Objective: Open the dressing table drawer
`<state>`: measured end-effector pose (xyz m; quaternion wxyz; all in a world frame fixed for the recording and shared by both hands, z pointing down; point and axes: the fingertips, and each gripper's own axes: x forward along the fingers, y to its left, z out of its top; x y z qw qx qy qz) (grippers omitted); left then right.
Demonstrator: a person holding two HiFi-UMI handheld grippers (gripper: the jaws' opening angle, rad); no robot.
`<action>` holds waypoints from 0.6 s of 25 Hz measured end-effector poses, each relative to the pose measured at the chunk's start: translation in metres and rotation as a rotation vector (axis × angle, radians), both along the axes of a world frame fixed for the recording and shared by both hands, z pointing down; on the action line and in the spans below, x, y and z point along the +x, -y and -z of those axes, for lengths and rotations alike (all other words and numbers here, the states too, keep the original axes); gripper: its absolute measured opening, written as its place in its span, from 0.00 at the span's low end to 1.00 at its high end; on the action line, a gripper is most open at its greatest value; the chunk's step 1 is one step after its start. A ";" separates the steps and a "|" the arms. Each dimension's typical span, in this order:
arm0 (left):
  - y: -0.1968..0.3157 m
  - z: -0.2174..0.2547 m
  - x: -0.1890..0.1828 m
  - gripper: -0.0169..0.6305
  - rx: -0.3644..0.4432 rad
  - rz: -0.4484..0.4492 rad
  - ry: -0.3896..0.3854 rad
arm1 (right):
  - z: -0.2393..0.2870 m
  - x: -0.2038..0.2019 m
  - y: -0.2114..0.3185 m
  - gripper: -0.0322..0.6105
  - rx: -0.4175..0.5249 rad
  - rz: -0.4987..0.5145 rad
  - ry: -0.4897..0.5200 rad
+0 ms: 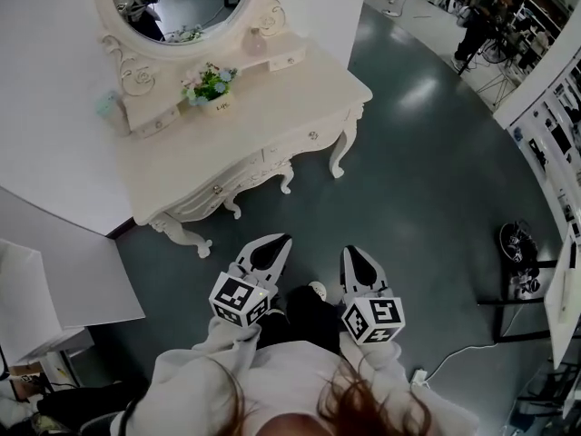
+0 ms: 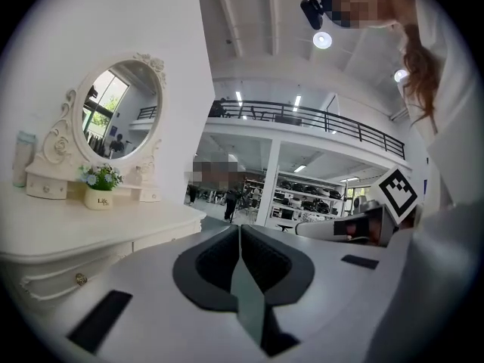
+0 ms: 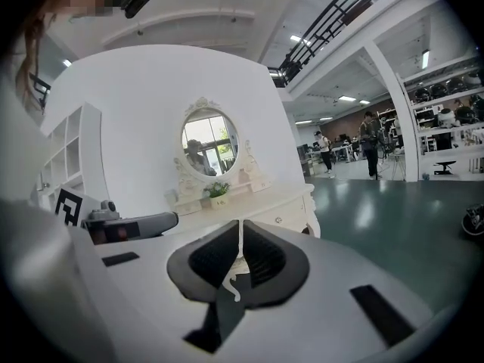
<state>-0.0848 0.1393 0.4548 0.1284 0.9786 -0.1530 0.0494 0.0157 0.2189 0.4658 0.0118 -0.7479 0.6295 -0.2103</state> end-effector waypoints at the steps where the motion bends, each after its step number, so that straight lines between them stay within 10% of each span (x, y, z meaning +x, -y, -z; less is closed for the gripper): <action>1: 0.003 -0.001 0.005 0.06 0.000 0.008 0.002 | -0.001 0.007 0.003 0.11 0.001 0.005 0.003; 15: 0.022 -0.010 0.083 0.06 0.001 0.069 0.002 | -0.013 0.090 0.031 0.11 0.000 0.060 0.013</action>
